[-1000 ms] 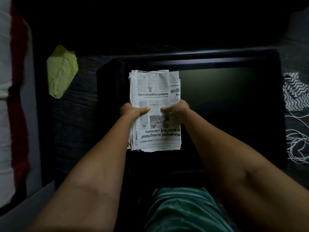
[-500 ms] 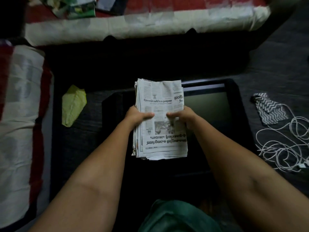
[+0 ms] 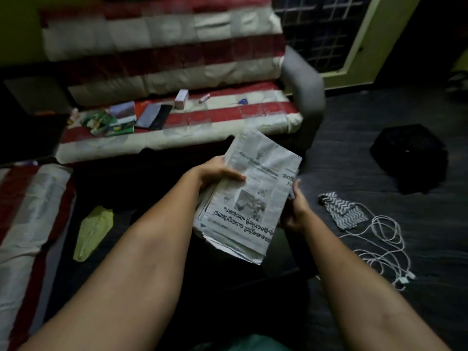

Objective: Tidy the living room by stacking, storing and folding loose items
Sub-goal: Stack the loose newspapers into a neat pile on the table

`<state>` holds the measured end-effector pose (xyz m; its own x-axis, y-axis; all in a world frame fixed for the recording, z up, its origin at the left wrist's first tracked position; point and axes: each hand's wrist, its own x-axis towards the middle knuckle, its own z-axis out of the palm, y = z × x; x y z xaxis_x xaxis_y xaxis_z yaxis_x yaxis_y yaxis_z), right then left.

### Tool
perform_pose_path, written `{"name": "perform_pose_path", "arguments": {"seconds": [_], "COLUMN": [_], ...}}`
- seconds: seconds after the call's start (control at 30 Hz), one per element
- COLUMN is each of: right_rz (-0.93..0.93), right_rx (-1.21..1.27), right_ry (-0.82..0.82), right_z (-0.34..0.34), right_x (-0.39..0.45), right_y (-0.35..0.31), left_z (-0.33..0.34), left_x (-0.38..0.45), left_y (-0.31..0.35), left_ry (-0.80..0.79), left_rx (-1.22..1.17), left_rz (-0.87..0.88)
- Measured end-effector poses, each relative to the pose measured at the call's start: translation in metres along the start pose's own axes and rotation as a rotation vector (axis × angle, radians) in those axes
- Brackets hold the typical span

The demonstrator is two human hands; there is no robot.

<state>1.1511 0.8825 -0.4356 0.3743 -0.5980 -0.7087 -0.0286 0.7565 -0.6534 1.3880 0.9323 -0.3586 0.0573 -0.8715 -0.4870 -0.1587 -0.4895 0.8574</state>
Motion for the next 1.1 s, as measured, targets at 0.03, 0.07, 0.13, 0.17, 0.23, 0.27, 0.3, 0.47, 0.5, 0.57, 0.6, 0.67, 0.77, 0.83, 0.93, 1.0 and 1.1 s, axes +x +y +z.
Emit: {"name": "perform_pose_path", "arguments": {"seconds": [0.03, 0.07, 0.13, 0.17, 0.23, 0.27, 0.3, 0.47, 0.5, 0.57, 0.6, 0.67, 0.77, 0.83, 0.93, 1.0, 1.1], "right_rz": [-0.024, -0.058, -0.117, -0.161, -0.252, -0.302, -0.363, -0.62, -0.621, -0.599, -0.558, -0.479, -0.432, -0.371, -0.359, -0.364, -0.378], "right_rx": [0.037, 0.093, 0.193, 0.217, 0.31, 0.304, 0.284, 0.341, 0.381, 0.438, 0.455, 0.461, 0.251, 0.079, -0.02, -0.046, -0.013], "right_ry": [0.001, 0.015, 0.043, 0.029, -0.02, -0.034, 0.023, 0.038, -0.014, 0.042, 0.075, 0.063, 0.082, 0.216, 0.374, 0.427, 0.512], "right_z": [-0.02, -0.042, -0.086, -0.104, -0.134, -0.145, -0.161, -0.222, -0.236, -0.27, -0.29, -0.31, -0.353, -0.387, -0.431, -0.451, -0.5], "right_x": [-0.019, -0.038, -0.064, -0.085, -0.129, -0.156, -0.18, -0.232, -0.232, -0.215, -0.214, -0.215, -0.207, -0.198, -0.192, -0.196, -0.197], "right_y": [-0.005, -0.007, -0.009, -0.013, -0.025, -0.03, -0.037, -0.057, -0.064, -0.071, -0.074, -0.081, -0.109, -0.136, -0.18, -0.202, -0.235], "left_z": [0.023, 0.047, 0.09, 0.111, 0.154, 0.175, 0.201, 0.278, 0.29, 0.31, 0.325, 0.345, 0.38, 0.405, 0.442, 0.464, 0.512], "left_x": [-0.007, -0.014, -0.027, -0.033, -0.042, -0.047, -0.052, -0.042, -0.035, -0.022, -0.013, 0.005, 0.044, 0.074, 0.118, 0.143, 0.184], "left_y": [0.026, 0.05, 0.096, 0.116, 0.154, 0.169, 0.185, 0.204, 0.203, 0.201, 0.203, 0.205, 0.228, 0.249, 0.285, 0.302, 0.331], "left_ry": [-0.051, -0.094, -0.153, -0.174, -0.225, -0.257, -0.282, -0.35, -0.353, -0.337, -0.347, -0.373, -0.402, -0.417, -0.442, -0.451, -0.449], "left_rx": [0.039, 0.076, 0.125, 0.14, 0.138, 0.12, 0.114, 0.087, 0.101, 0.127, 0.146, 0.187, 0.322, 0.411, 0.39, 0.346, 0.259], "left_rz": [0.027, 0.047, 0.079, 0.094, 0.141, 0.17, 0.203, 0.227, 0.195, 0.088, 0.045, 0.008, 0.012, -0.001, 0.03, 0.054, 0.103]}}
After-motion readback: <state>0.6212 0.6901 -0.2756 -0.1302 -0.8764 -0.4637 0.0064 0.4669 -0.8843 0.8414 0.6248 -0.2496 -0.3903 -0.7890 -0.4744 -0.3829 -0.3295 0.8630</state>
